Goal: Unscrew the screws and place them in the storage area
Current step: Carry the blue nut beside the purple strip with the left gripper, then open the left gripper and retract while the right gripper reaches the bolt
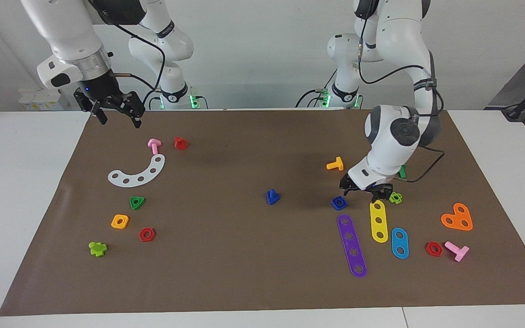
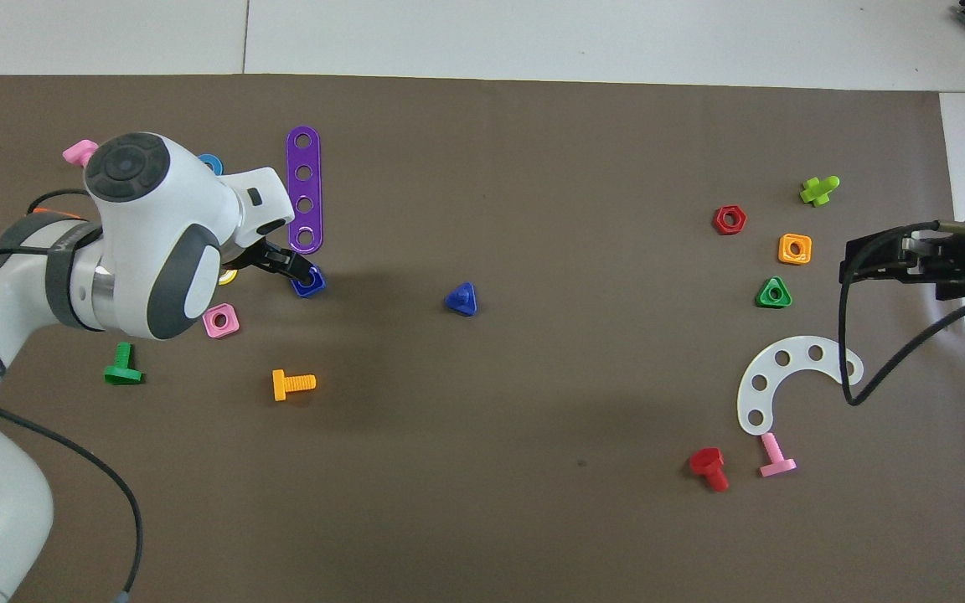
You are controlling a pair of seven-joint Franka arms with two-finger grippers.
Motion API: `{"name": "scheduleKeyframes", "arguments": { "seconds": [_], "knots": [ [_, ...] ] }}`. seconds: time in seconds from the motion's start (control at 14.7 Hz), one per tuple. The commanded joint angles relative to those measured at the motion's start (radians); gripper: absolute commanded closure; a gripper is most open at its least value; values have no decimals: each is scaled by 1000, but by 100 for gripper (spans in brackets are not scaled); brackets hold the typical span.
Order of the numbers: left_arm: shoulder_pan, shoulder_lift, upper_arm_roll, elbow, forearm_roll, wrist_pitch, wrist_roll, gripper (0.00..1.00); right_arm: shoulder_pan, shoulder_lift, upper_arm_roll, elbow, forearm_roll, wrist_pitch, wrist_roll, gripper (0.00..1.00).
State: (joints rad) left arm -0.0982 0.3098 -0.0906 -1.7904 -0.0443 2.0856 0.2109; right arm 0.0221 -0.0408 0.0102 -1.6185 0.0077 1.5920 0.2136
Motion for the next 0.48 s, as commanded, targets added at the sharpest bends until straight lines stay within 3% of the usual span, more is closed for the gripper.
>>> {"name": "scheduleKeyframes", "arguments": {
  "seconds": [0.0,0.14,0.41],
  "knots": [
    [115,-99,-1,-13,-74,-94,135,0,-16,-1,2,6,18,-17,3,0],
    [168,-136,3,-14,-74,-159,185,0,-7,-16,1,-39,20,25,-63,0],
    [224,-241,18,-7,-71,-271,156,0,70,-15,8,-210,20,313,-50,0]
  ]
}}
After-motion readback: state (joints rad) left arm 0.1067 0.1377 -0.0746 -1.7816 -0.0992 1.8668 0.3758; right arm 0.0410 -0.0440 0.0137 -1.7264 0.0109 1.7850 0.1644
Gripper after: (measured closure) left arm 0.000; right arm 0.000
